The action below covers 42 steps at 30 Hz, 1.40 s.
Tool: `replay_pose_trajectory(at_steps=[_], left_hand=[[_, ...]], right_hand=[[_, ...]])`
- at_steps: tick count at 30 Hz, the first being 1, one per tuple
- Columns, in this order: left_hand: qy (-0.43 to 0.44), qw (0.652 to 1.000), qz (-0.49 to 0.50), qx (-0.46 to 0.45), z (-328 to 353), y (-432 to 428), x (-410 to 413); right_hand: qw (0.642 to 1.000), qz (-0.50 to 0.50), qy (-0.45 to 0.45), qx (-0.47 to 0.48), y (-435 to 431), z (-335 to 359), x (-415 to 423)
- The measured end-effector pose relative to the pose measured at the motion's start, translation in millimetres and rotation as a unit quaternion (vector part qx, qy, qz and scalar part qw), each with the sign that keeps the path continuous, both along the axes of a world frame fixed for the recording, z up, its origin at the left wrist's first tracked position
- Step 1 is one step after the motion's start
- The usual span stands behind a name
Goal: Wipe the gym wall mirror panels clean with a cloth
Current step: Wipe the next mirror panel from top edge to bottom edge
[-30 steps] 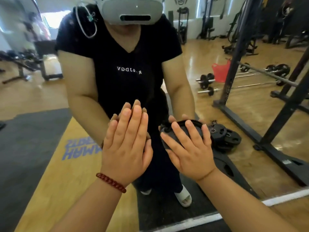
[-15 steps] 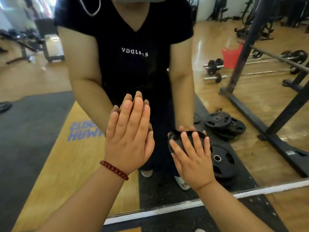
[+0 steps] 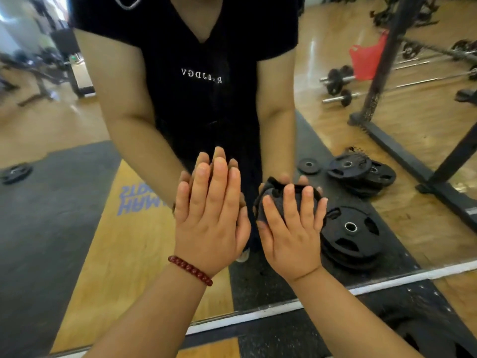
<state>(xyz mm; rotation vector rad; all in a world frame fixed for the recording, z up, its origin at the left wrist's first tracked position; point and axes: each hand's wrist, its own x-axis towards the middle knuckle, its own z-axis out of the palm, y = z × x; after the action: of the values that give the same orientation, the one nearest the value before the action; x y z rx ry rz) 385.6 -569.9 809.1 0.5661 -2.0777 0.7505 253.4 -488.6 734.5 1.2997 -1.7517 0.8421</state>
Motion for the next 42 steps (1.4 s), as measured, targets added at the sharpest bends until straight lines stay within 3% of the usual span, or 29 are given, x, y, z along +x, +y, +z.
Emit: replay_pose_trajectory(at_steps=[6,9,14,17,22,24,29,36,39,42], left_hand=[[0.002,1.000,-0.001,-0.001,-9,0,-1],[0.011,1.000,0.012,-0.008,-14,1,-6],[-0.022,1.000,0.020,-0.006,-22,4,-7],[-0.040,0.999,0.016,-0.003,-29,7,-6],[-0.038,0.999,0.007,-0.002,-34,4,-5],[-0.047,0.999,-0.011,-0.008,-39,3,-3],[-0.122,0.991,-0.050,-0.030,-59,-5,14],[-0.084,0.992,-0.086,-0.028,-75,-9,17],[-0.091,0.992,-0.074,-0.046,-101,-9,17],[-0.100,0.991,-0.055,-0.064,-129,-10,13]], right_hand=[[0.996,0.019,0.008,-0.082,-10,64,-18],[0.996,0.023,0.029,-0.076,-11,32,-23],[0.996,0.021,-0.088,0.001,9,-53,2],[0.989,0.031,-0.139,-0.039,2,-32,9],[0.985,0.010,-0.128,-0.117,-16,5,3],[0.982,0.001,-0.149,-0.119,-20,-19,12],[0.948,-0.025,-0.308,-0.075,-21,-106,62],[0.970,-0.059,-0.187,-0.141,-27,-37,20],[0.977,-0.060,-0.141,-0.150,-30,-69,15],[0.973,-0.072,-0.177,-0.131,-28,-130,24]])
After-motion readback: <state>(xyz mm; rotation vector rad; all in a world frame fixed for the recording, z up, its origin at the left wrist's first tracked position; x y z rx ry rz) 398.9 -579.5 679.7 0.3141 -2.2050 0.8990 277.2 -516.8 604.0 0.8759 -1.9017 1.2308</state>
